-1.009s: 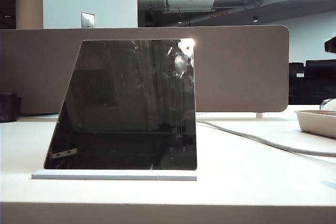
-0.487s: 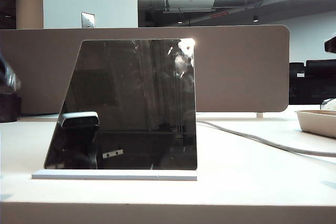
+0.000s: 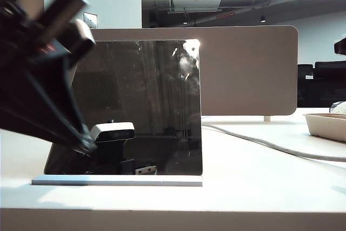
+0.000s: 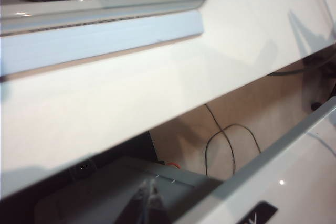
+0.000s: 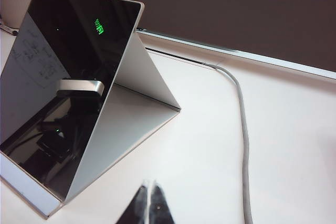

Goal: Push the base of the mirror on the table to move it forward for a short distance.

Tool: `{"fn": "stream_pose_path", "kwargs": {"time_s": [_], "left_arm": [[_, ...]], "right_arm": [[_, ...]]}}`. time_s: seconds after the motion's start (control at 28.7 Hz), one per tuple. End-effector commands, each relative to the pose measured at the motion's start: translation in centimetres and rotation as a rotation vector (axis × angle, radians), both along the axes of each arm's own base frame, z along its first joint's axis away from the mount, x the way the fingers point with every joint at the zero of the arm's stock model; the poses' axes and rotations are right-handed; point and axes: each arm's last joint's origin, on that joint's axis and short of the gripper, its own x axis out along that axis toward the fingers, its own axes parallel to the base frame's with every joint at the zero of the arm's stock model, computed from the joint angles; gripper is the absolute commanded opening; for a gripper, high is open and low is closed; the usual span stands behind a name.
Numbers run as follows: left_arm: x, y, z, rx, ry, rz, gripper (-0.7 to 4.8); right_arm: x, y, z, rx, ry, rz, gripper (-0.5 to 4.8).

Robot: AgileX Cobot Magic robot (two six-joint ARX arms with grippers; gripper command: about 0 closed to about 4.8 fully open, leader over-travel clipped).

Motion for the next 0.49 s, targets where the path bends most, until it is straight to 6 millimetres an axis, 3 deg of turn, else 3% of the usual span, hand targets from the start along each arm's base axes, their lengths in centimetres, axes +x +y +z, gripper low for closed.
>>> {"fn": "stream_pose_path", "kwargs": {"time_s": [0.03,0.24,0.49], "left_arm": [[0.9,-1.8,-0.5,-0.035,-0.039,-0.007,-0.02],[2.4,-5.0,-1.3,0.017,-0.063,-0.031,-0.02],[3.8,-6.3,-1.1,0.121,-0.083,0.004,-0.02]], "right_arm": [[0.0,0.0,0.2,0.008,-0.013,0.001,0.22],[0.0,0.0,0.2,0.007,-0.012,0.000,0.21],[0.0,0.0,0.2,0.008,-0.013,0.000,0.22]]}}
